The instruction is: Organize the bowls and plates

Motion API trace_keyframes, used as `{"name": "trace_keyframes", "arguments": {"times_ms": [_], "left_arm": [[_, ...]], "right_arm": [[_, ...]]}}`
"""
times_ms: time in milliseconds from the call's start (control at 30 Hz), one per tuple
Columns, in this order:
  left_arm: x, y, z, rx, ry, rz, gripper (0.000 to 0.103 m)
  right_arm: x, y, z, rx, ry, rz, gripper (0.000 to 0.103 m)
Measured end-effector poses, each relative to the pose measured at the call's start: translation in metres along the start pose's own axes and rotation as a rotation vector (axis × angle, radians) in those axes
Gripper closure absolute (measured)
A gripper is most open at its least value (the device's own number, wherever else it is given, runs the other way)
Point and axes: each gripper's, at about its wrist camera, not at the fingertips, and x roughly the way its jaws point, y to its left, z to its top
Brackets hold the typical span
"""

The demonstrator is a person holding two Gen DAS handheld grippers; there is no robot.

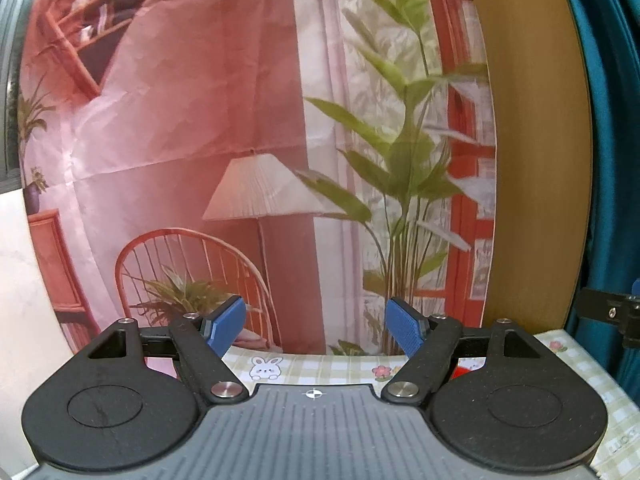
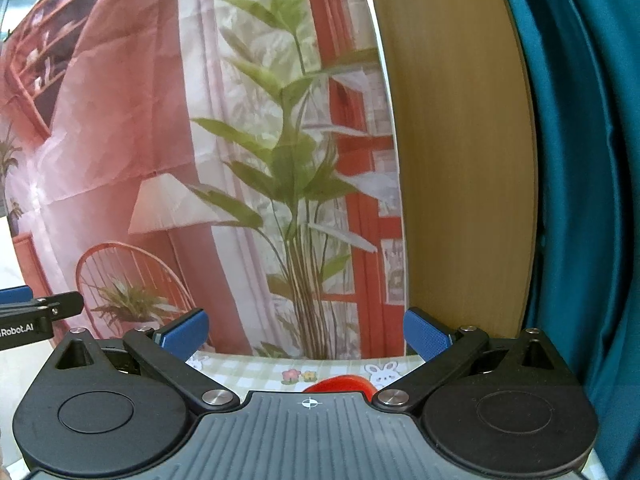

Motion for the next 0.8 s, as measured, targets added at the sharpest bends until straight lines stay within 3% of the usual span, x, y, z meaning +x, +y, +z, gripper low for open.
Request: {"name": "trace_keyframes", "arguments": {"times_ms": [800], "left_arm": [[-0.024, 0.01, 0.0, -0.046, -0.021, -0.005, 0.018]], "right_arm": [[-0.021, 0.009, 0.002, -0.017, -0.017, -0.001, 0.0]]}}
